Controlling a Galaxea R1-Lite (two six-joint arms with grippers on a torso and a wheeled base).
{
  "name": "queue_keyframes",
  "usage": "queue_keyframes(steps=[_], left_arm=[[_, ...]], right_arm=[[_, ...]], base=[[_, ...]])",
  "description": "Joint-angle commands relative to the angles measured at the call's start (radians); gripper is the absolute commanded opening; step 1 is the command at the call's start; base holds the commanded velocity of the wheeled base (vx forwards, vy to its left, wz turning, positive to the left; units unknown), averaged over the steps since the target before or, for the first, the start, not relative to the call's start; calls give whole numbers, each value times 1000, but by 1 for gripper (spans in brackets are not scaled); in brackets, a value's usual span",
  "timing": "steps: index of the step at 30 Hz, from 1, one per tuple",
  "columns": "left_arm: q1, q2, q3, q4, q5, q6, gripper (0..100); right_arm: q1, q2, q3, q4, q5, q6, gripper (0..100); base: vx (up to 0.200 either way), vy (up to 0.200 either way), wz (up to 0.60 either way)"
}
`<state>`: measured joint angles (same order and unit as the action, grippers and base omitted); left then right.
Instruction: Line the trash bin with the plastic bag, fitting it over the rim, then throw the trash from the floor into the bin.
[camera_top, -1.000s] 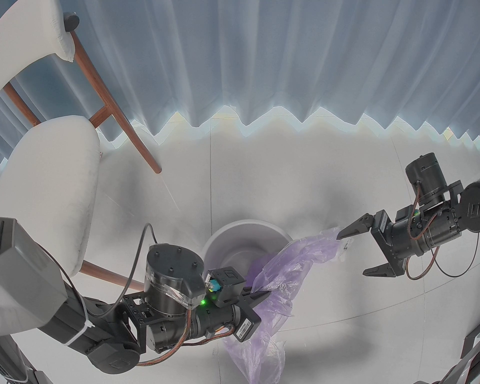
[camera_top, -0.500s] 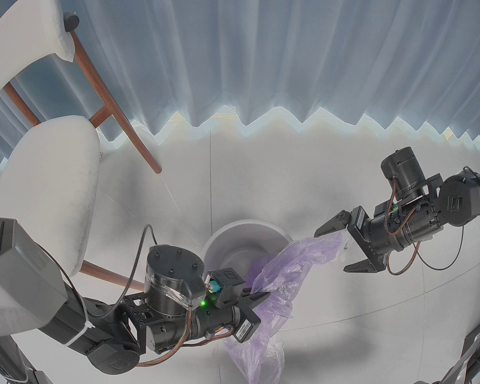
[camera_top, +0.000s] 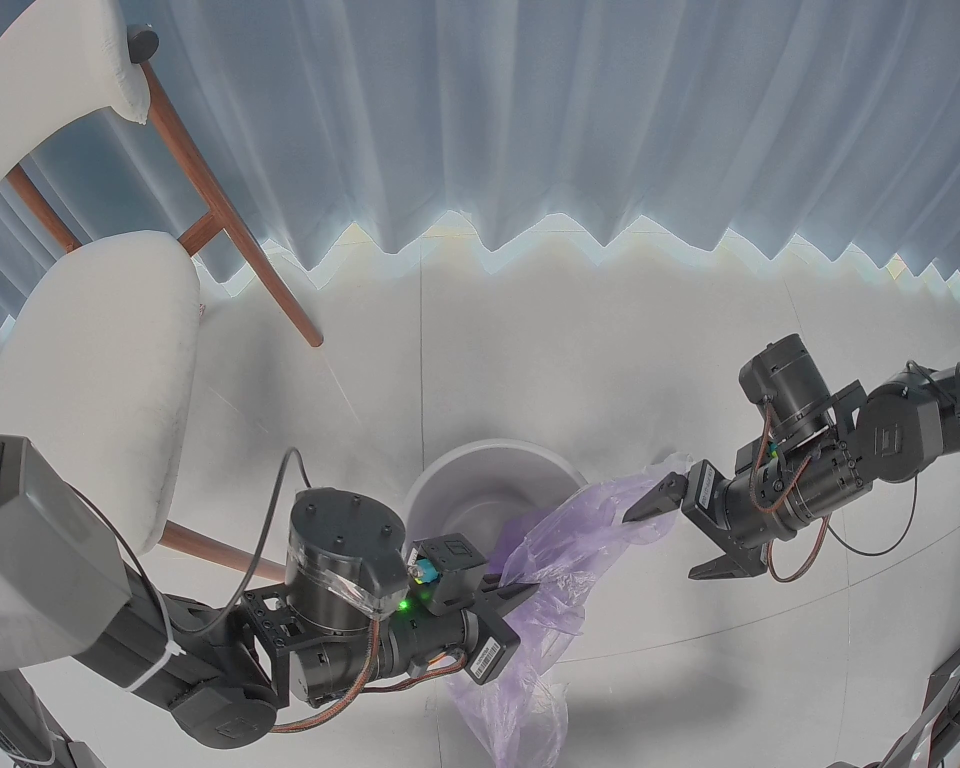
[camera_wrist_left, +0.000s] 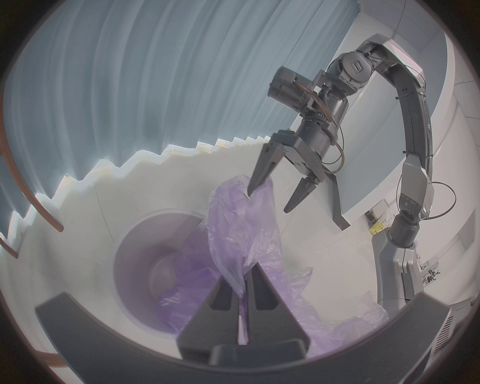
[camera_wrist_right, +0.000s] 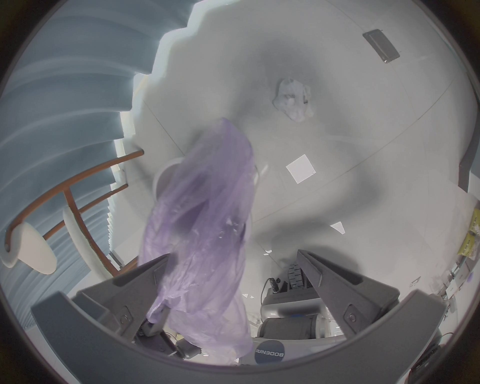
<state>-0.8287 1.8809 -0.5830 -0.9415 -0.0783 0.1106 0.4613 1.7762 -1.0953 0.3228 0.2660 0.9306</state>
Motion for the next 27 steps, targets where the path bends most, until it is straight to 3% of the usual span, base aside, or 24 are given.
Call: queue_keyframes(steps=[1,27], left_arm=[[0,-2,0,0,0,0,0],[2,-48,9,3,2,-3,0]], right_arm=[[0,-23,63,-5,-16,-13,100],[-18,86,14,-42,-40,-27,100]], base=[[0,0,0],[0,0,0]])
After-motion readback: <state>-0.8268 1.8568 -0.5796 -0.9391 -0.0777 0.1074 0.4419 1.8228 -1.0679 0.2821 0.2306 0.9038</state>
